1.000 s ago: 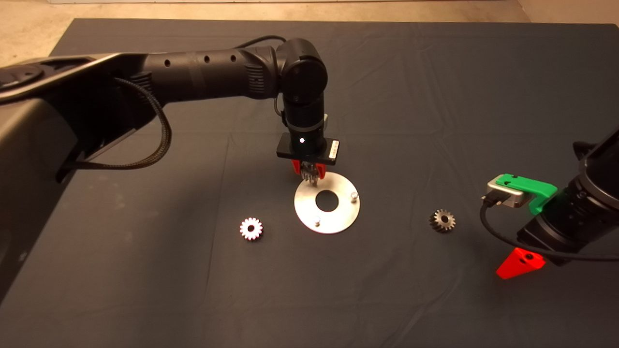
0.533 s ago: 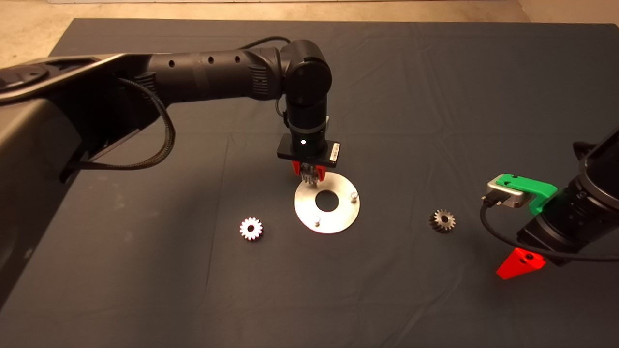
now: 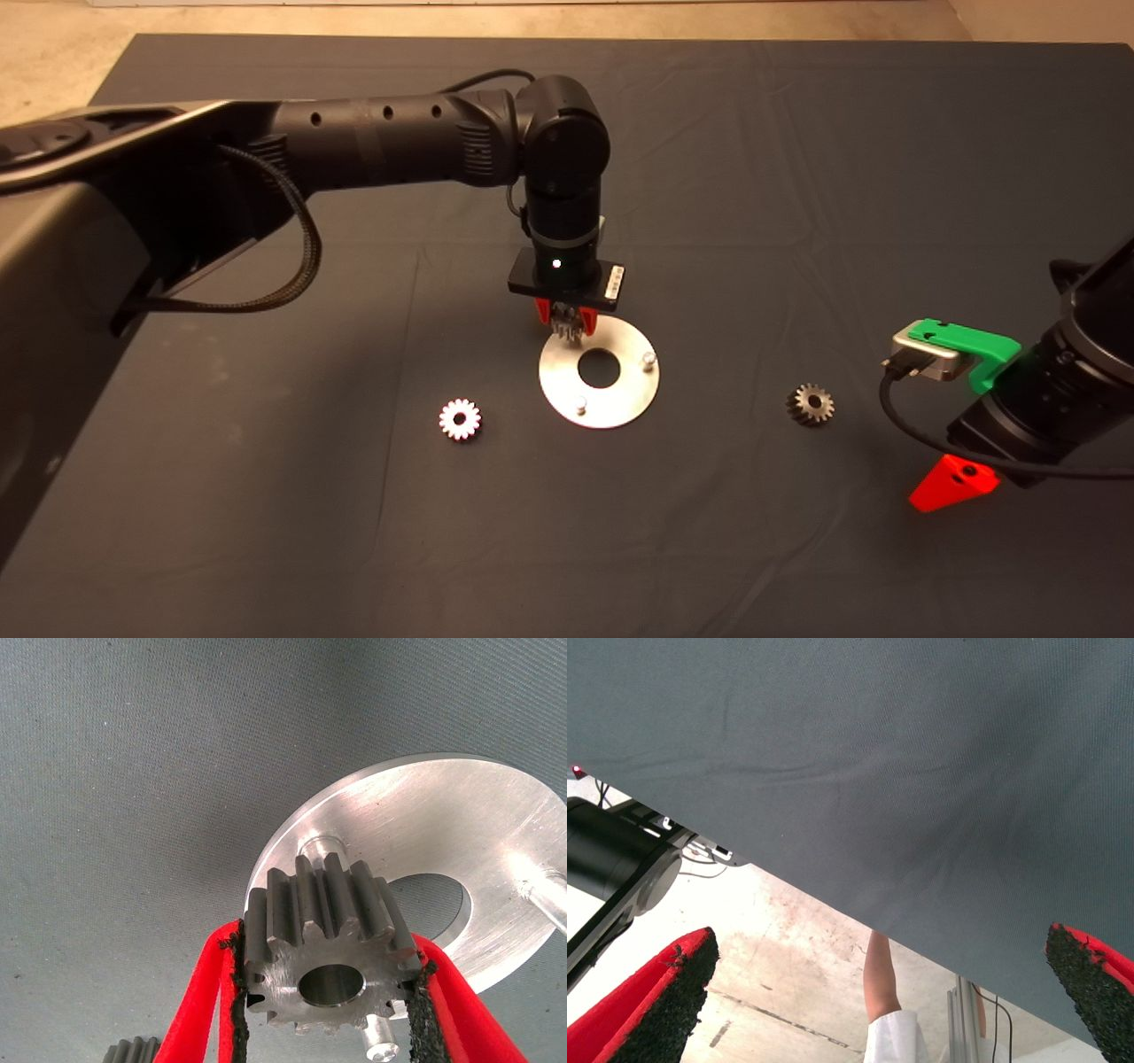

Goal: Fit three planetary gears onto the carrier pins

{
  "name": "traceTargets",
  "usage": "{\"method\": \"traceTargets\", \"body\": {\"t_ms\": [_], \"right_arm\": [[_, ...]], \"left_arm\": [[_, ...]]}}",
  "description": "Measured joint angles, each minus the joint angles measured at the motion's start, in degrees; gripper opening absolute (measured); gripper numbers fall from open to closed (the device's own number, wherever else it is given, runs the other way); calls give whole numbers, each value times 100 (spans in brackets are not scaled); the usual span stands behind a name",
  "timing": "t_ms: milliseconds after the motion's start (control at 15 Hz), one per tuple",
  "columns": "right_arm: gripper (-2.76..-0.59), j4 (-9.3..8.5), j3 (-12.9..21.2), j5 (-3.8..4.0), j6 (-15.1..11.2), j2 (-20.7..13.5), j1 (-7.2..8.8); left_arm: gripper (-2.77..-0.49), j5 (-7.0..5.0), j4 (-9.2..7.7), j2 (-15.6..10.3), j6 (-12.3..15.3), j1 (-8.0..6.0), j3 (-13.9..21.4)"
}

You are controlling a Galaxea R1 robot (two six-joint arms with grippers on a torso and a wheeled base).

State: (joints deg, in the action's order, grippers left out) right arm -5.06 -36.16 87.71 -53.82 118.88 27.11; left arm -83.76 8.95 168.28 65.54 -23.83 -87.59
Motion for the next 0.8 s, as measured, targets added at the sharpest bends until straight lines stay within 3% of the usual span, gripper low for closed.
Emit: {"method": "traceTargets", "body": {"t_ms": [800], "right_arm": [[-60, 2, 5, 0, -1, 0, -62]], "left_arm": [[-238, 0, -99, 30, -179, -17, -234]]}}
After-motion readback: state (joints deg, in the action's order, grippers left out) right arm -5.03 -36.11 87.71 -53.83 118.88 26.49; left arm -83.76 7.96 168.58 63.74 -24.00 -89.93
